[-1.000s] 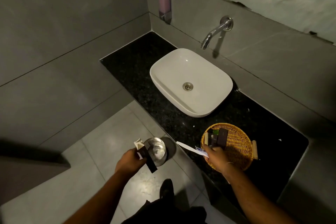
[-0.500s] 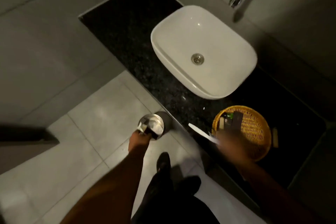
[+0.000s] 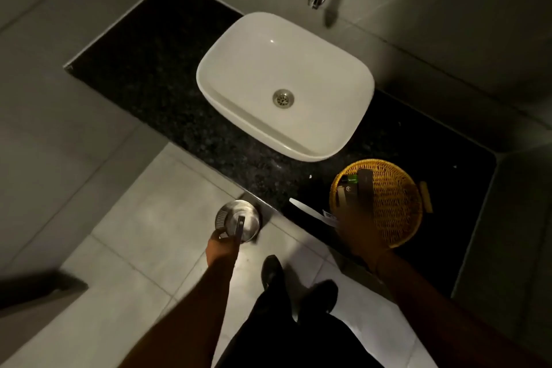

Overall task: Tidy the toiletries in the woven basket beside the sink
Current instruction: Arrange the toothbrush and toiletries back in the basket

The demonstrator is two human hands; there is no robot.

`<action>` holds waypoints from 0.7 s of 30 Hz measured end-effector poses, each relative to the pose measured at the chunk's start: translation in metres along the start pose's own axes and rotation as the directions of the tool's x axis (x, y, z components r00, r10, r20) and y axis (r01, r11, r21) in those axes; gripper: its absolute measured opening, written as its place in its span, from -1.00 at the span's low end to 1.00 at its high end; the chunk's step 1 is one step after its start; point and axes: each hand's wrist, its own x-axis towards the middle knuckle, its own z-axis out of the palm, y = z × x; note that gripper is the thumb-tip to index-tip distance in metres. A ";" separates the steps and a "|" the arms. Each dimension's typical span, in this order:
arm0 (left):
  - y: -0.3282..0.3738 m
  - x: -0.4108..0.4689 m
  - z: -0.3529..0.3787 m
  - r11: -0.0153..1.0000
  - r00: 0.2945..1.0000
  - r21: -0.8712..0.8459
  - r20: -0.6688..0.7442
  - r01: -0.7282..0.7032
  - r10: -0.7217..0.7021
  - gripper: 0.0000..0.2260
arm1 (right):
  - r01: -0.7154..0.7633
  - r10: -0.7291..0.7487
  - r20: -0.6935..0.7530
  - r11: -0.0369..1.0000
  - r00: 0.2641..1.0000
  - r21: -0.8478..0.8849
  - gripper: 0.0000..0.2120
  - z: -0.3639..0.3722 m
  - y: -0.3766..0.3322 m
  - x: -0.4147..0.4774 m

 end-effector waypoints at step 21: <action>0.109 -0.112 0.092 0.211 0.298 0.278 0.322 -0.937 0.899 -0.74 | 0.098 -0.116 -0.180 0.990 0.977 -0.105 -0.68 -0.085 0.038 0.004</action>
